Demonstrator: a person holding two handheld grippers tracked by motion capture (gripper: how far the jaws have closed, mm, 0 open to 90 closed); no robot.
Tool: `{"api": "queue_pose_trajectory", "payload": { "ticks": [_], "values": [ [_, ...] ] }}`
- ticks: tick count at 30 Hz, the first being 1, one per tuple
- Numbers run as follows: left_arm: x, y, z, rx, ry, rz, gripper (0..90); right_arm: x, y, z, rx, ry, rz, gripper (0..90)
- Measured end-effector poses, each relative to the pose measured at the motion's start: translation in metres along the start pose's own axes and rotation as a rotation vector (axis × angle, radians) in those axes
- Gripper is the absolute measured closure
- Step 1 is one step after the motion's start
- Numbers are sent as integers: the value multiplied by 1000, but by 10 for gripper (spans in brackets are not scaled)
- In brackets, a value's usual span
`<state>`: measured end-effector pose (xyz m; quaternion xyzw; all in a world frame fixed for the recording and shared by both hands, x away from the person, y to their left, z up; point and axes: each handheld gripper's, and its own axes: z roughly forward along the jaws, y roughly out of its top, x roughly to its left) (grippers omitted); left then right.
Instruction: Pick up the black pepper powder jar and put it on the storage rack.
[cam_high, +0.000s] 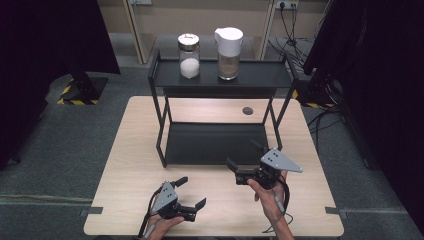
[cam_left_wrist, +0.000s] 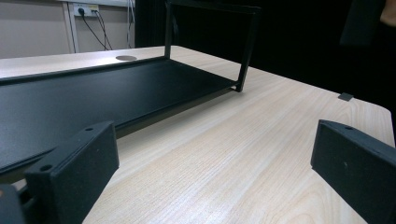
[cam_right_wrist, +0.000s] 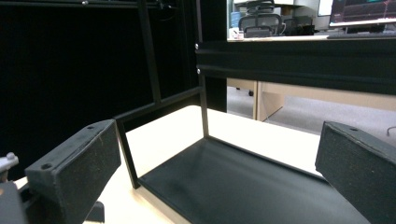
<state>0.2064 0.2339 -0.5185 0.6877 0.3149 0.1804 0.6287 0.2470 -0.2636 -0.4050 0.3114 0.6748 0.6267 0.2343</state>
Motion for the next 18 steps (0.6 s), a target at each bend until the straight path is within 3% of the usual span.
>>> {"api": "queue_pose_trajectory", "payload": {
  "ticks": [8,18],
  "values": [
    [0,0,0,0,1,-1,2,2,-28,-6,17,6,30,5],
    [1,0,0,0,1,-3,2,14,-58,-12,45,6,18,5]
  ]
}}
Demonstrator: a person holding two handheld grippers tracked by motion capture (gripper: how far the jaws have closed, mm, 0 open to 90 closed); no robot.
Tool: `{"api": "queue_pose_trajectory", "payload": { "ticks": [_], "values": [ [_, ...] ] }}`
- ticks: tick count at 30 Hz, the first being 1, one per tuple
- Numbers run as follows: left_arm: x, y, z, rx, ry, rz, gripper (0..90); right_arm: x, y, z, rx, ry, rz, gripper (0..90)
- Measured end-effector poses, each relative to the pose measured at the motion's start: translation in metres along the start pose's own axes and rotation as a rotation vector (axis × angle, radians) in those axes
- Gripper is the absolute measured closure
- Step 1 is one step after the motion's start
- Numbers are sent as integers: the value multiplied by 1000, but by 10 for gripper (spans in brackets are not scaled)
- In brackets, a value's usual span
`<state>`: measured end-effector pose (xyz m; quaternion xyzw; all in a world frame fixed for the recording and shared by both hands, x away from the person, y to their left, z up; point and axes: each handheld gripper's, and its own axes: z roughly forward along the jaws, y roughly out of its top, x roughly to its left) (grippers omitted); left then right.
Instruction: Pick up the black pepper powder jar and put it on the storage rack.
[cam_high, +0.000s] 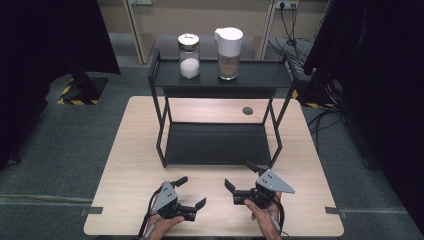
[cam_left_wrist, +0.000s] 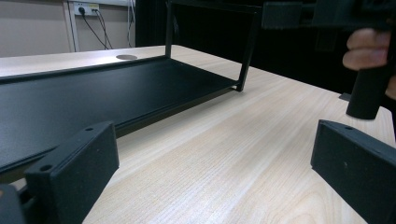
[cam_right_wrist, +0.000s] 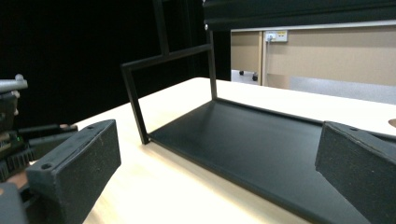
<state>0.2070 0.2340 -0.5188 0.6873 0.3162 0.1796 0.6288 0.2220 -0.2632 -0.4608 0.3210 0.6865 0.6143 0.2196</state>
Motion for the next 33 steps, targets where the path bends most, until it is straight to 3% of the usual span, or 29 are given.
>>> {"api": "queue_pose_trajectory", "payload": {
  "ticks": [12,33],
  "values": [
    [0,0,0,0,3,-4,2,0,-26,-2,2,-3,-1,5],
    [1,0,0,-4,12,-3,2,-3,-30,-1,10,4,9,5]
  ]
}}
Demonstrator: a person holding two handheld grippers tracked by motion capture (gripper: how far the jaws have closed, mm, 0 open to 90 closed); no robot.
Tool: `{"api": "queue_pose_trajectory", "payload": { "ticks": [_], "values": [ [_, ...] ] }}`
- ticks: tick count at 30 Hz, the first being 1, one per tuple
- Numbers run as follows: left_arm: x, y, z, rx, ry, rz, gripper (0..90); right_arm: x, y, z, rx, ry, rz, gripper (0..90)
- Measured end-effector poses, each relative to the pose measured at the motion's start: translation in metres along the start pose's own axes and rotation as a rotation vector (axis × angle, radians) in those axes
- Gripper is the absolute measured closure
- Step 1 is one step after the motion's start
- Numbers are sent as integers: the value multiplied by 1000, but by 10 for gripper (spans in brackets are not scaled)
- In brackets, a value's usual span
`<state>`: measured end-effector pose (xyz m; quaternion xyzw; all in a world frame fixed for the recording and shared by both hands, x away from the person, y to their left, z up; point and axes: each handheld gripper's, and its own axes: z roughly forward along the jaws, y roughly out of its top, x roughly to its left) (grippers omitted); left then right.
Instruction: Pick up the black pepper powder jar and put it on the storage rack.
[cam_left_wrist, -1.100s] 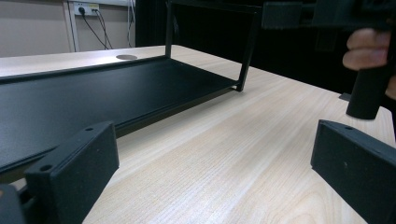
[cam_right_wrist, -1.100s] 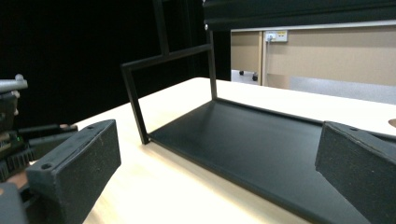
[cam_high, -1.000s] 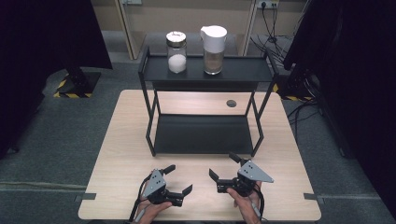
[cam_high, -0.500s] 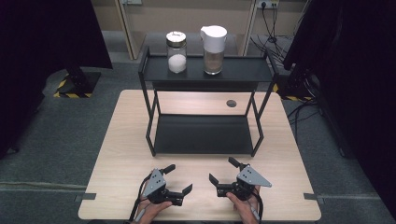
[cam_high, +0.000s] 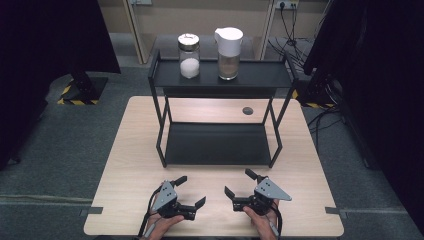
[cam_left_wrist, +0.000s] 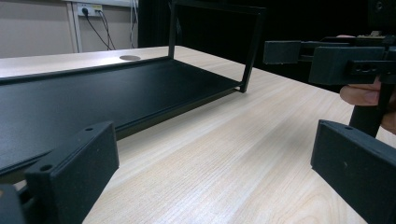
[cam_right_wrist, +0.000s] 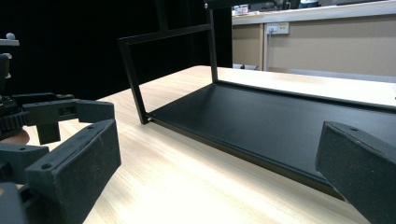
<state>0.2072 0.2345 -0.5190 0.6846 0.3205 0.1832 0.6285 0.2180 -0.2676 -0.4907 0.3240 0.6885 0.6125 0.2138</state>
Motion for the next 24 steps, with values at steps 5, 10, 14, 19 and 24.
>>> {"api": "queue_pose_trajectory", "payload": {
  "ticks": [5,10,14,19,24],
  "values": [
    [-1,0,0,-1,-1,4,2,0,-1,0,0,0,3,4],
    [0,0,-1,-2,-1,3,2,0,-1,0,1,1,7,5],
    [0,0,-1,-3,-1,5,2,-1,-1,-1,-2,1,7,5],
    [-1,0,-1,-4,-4,6,2,0,-1,-1,0,1,10,4],
    [-1,-1,-2,-6,-3,6,2,-1,-1,-1,3,1,8,4]
  ]
}}
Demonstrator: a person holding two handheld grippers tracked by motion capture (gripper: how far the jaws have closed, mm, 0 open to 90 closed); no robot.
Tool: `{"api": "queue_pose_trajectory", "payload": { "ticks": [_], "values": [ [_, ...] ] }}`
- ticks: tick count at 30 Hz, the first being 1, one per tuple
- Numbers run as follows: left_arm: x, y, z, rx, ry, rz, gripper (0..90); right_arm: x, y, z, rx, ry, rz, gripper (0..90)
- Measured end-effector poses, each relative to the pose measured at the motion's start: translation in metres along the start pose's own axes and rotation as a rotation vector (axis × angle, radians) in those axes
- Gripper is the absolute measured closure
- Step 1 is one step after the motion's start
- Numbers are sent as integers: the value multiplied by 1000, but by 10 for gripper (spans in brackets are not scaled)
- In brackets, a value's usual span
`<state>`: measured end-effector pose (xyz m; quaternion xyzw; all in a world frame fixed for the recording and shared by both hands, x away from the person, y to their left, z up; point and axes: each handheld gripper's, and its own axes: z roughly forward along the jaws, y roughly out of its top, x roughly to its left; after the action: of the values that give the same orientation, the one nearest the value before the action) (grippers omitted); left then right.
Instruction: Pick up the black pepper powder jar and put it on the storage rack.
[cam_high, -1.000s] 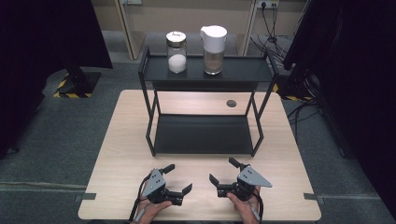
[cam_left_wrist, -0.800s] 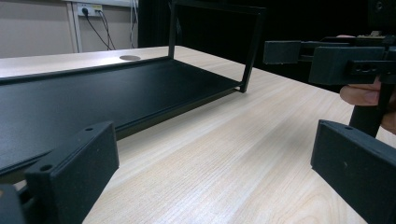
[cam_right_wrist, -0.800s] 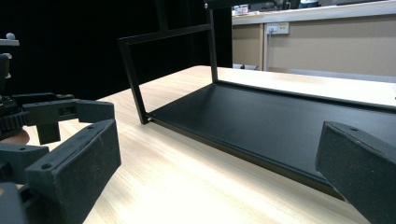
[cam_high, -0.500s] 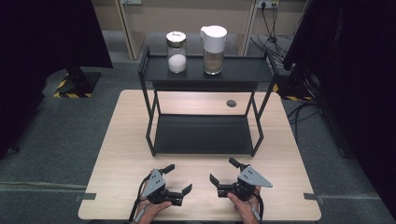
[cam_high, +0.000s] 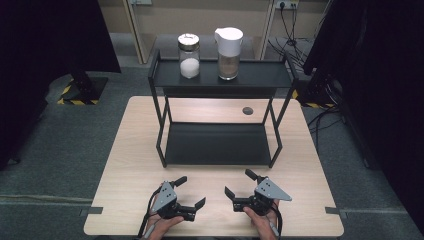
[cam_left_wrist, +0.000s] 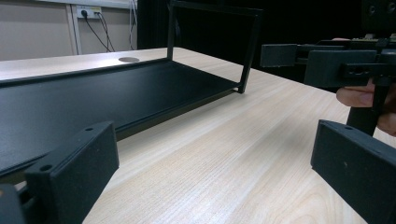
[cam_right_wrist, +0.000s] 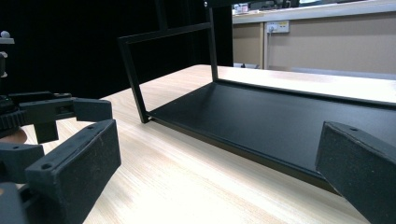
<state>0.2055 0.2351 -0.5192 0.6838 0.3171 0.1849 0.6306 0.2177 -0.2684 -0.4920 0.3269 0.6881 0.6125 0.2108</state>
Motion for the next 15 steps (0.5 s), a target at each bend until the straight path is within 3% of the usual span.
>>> {"api": "queue_pose_trajectory", "payload": {
  "ticks": [15],
  "values": [
    [0,0,0,0,-3,0,2,-1,-1,0,5,-1,8,5]
  ]
}}
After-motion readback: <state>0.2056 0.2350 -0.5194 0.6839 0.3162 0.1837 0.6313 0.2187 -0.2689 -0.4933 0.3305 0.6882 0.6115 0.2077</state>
